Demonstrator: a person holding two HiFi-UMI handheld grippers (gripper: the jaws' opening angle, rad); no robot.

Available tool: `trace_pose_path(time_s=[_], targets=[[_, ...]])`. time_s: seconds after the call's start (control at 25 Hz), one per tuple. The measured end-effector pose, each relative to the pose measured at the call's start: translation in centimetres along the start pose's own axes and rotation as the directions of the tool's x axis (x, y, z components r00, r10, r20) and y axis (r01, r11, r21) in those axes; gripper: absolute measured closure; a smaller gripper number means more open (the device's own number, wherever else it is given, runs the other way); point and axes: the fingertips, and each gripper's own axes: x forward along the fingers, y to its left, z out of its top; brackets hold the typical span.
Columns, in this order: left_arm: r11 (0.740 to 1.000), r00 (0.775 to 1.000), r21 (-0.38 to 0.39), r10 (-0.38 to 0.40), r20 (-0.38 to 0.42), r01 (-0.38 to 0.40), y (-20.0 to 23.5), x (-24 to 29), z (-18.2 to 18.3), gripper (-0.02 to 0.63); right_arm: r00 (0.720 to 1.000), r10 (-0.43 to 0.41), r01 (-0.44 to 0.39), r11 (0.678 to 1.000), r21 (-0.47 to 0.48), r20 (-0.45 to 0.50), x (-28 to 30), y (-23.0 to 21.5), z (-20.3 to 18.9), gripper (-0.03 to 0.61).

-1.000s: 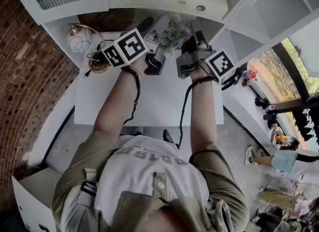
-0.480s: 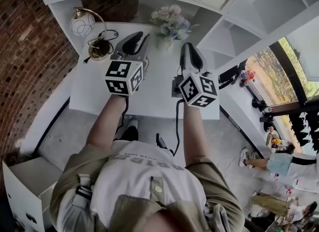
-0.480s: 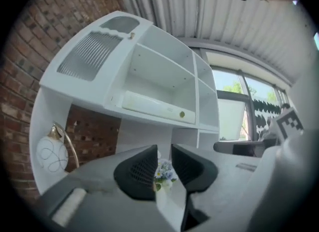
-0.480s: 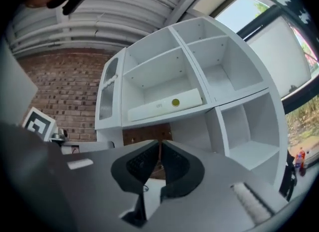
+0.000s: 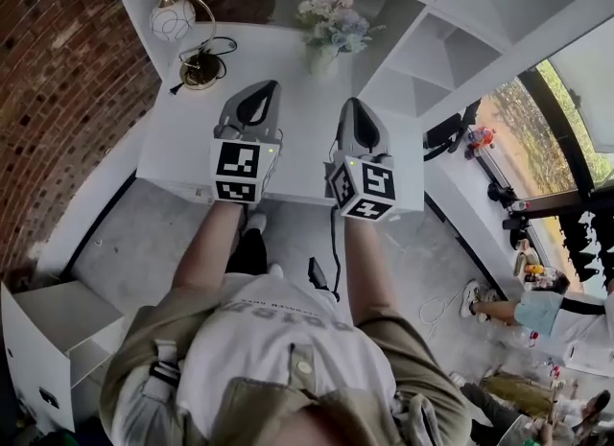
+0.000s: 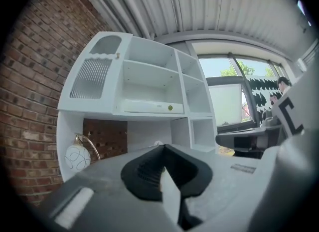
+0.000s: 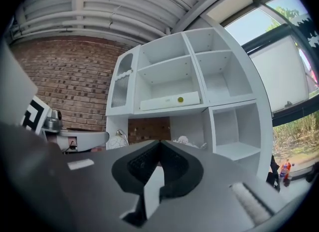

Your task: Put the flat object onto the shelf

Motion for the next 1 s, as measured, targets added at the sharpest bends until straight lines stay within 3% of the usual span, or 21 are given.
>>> trace_pose_path(time_s=[0.24, 1.0], targets=[[1.000, 1.000, 0.016, 0.015, 0.006, -0.015, 0.3, -1.4, 0.9, 0.606, 1.000, -0.003, 0.004, 0.999, -0.047, 0.027, -1.2, 1.0, 1.2, 0.577], [1.000, 1.000, 0.007, -0.011, -0.004, 0.011, 1.7, -1.2, 1.7, 0.606, 0.999, 0.009, -0.007, 0.999, -0.048, 0.042, -0.7, 1.8, 2.1, 0.577]])
